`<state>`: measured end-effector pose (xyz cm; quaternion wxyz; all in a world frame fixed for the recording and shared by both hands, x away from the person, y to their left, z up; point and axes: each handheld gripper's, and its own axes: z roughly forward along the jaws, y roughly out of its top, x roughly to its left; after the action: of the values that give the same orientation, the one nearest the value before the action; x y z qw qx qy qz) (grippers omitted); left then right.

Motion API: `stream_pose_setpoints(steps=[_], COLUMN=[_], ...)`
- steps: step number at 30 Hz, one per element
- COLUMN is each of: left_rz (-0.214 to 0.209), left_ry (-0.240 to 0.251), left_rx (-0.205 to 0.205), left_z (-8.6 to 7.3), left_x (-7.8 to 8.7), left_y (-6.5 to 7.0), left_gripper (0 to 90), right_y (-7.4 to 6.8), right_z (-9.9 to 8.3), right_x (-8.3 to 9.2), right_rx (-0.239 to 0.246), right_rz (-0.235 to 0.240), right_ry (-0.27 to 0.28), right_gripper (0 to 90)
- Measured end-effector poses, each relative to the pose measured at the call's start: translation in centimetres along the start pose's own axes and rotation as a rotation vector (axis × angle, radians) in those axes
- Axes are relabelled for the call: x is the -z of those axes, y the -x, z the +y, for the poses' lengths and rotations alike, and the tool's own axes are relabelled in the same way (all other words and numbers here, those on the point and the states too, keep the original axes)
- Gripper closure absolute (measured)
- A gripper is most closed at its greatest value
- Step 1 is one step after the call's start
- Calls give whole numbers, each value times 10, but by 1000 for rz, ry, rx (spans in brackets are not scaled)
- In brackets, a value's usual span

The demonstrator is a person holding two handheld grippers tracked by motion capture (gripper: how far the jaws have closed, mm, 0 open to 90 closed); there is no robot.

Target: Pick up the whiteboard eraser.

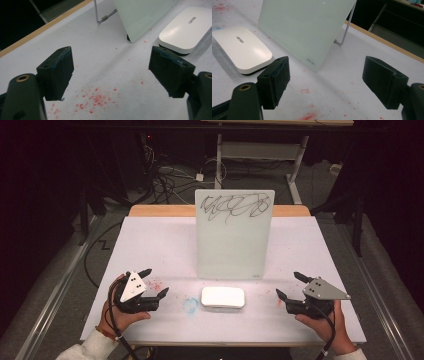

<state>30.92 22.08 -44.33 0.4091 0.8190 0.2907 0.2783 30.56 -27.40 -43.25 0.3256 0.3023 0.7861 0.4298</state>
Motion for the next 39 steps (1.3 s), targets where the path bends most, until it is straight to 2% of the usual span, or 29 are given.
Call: stream_pose_setpoints(steps=[6,12,16,18,19,21,22,23,26,27,28,33,39], left_rz=[3,2,10,11,9,4,2,-1,-2,1,-2,-4,-7], left_ry=[-31,-50,-63,-57,-54,-51,-51,-55,-55,-58,-61,-64,-73], left_rx=[2,11,6,2,4,-2,-3,-5,-3,-5,-6,-3,-13], left_z=[0,-4,-5,-6,-6,-6,-6,-6,-7,-7,-7,-8,-9], left_x=[-1,-2,-2,-1,-1,-2,-2,-3,-4,-4,-4,-3,-2], left_y=[2,4,6,6,6,7,7,8,8,8,8,8,8], left_gripper=[195,198,198,196,191,191,191,189,187,187,187,187,187], right_y=[-2,0,1,0,-1,-2,-2,-5,-10,-15,-15,-37,-64], right_z=[0,2,9,13,21,28,28,34,40,46,46,58,65], right_x=[1,-6,-9,-9,-12,-18,-18,-26,-34,-41,-41,-62,-98], right_rx=[7,21,33,43,59,79,79,92,121,152,152,212,290], right_rz=[15,68,149,167,209,256,256,297,323,348,348,440,541], right_ry=[-8,-39,-54,-52,-56,-77,-77,-95,-118,-128,-128,-165,-264], right_gripper=[224,223,232,233,232,230,230,229,230,246,246,246,241])
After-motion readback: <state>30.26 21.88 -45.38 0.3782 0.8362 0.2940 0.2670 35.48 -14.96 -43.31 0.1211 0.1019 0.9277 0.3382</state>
